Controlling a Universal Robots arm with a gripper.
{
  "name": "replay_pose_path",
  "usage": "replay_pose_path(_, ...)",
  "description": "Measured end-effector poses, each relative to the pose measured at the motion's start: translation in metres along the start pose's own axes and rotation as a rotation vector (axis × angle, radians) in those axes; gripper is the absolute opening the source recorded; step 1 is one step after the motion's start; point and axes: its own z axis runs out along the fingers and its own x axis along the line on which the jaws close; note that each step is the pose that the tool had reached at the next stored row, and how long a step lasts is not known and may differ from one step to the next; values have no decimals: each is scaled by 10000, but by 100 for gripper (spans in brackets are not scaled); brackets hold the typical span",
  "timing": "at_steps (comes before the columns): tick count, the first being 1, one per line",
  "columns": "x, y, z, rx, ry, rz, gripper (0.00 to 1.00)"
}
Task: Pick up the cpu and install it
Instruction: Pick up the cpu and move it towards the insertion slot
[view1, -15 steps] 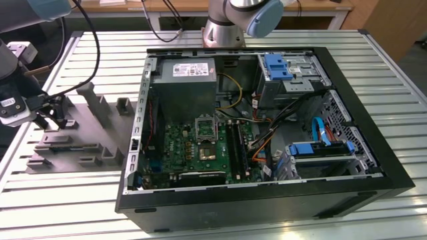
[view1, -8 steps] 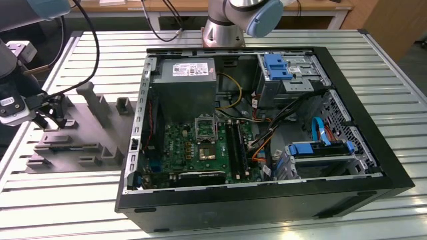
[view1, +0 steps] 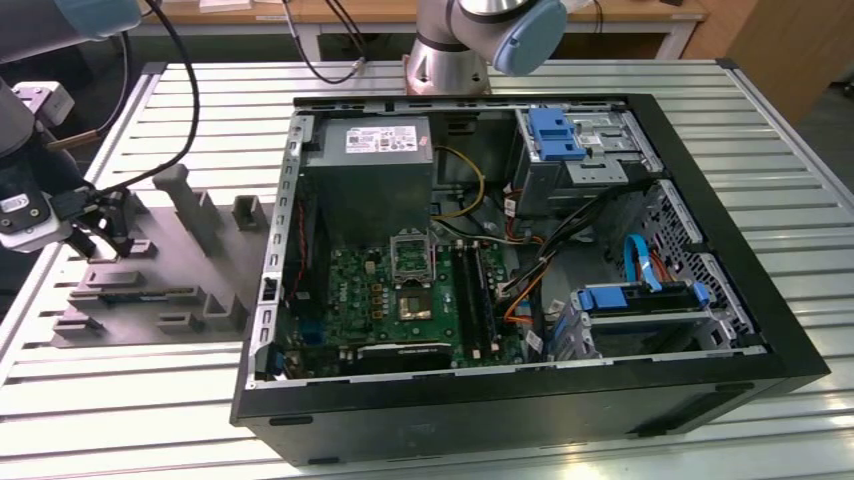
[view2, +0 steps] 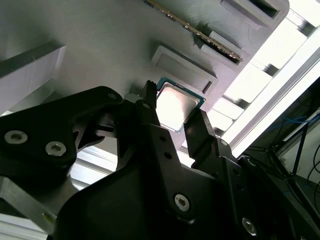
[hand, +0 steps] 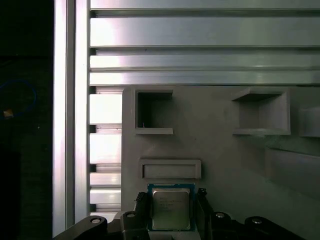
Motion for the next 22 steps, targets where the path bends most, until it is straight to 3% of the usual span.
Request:
replay_pose_path(12, -1, 5, -98, 8, -1, 0, 47)
replay_pose_path(22, -1, 7, -129, 7, -2, 0, 47)
